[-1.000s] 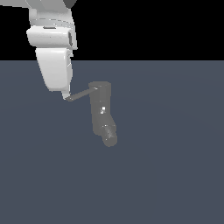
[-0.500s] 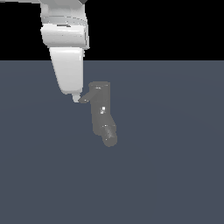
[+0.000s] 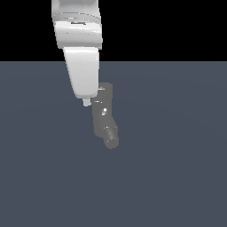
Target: Turn on the faucet by rotating a designated handle.
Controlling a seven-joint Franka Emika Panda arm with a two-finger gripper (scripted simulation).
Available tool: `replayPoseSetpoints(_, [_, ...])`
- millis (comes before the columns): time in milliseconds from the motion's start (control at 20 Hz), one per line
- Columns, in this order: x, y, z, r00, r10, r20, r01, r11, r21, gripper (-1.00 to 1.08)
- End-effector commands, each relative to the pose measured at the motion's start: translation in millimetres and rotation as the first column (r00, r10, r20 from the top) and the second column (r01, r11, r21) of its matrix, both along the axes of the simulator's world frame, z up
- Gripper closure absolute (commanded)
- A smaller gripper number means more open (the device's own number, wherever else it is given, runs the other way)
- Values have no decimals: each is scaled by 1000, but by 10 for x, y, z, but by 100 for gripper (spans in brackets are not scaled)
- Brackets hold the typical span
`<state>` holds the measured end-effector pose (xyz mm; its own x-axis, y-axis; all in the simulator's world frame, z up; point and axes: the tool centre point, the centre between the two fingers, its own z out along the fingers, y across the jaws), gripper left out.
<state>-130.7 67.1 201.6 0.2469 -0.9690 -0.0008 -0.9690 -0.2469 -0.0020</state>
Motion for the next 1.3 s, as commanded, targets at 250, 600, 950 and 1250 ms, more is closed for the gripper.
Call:
replayPoseSetpoints(250, [81,-335,1,1000,-1,0,1,1000,-1,108])
replayPoseSetpoints(600, [175,-728,1,1000,-4,-1,4,1000,-1,108])
replayPoseSetpoints(950, [269,-1113,1,1000,-7,-2,7,1000,-1,108])
replayPoseSetpoints(1250, [393,-1009,0,1000,20,-2,-20,1000,-1,108])
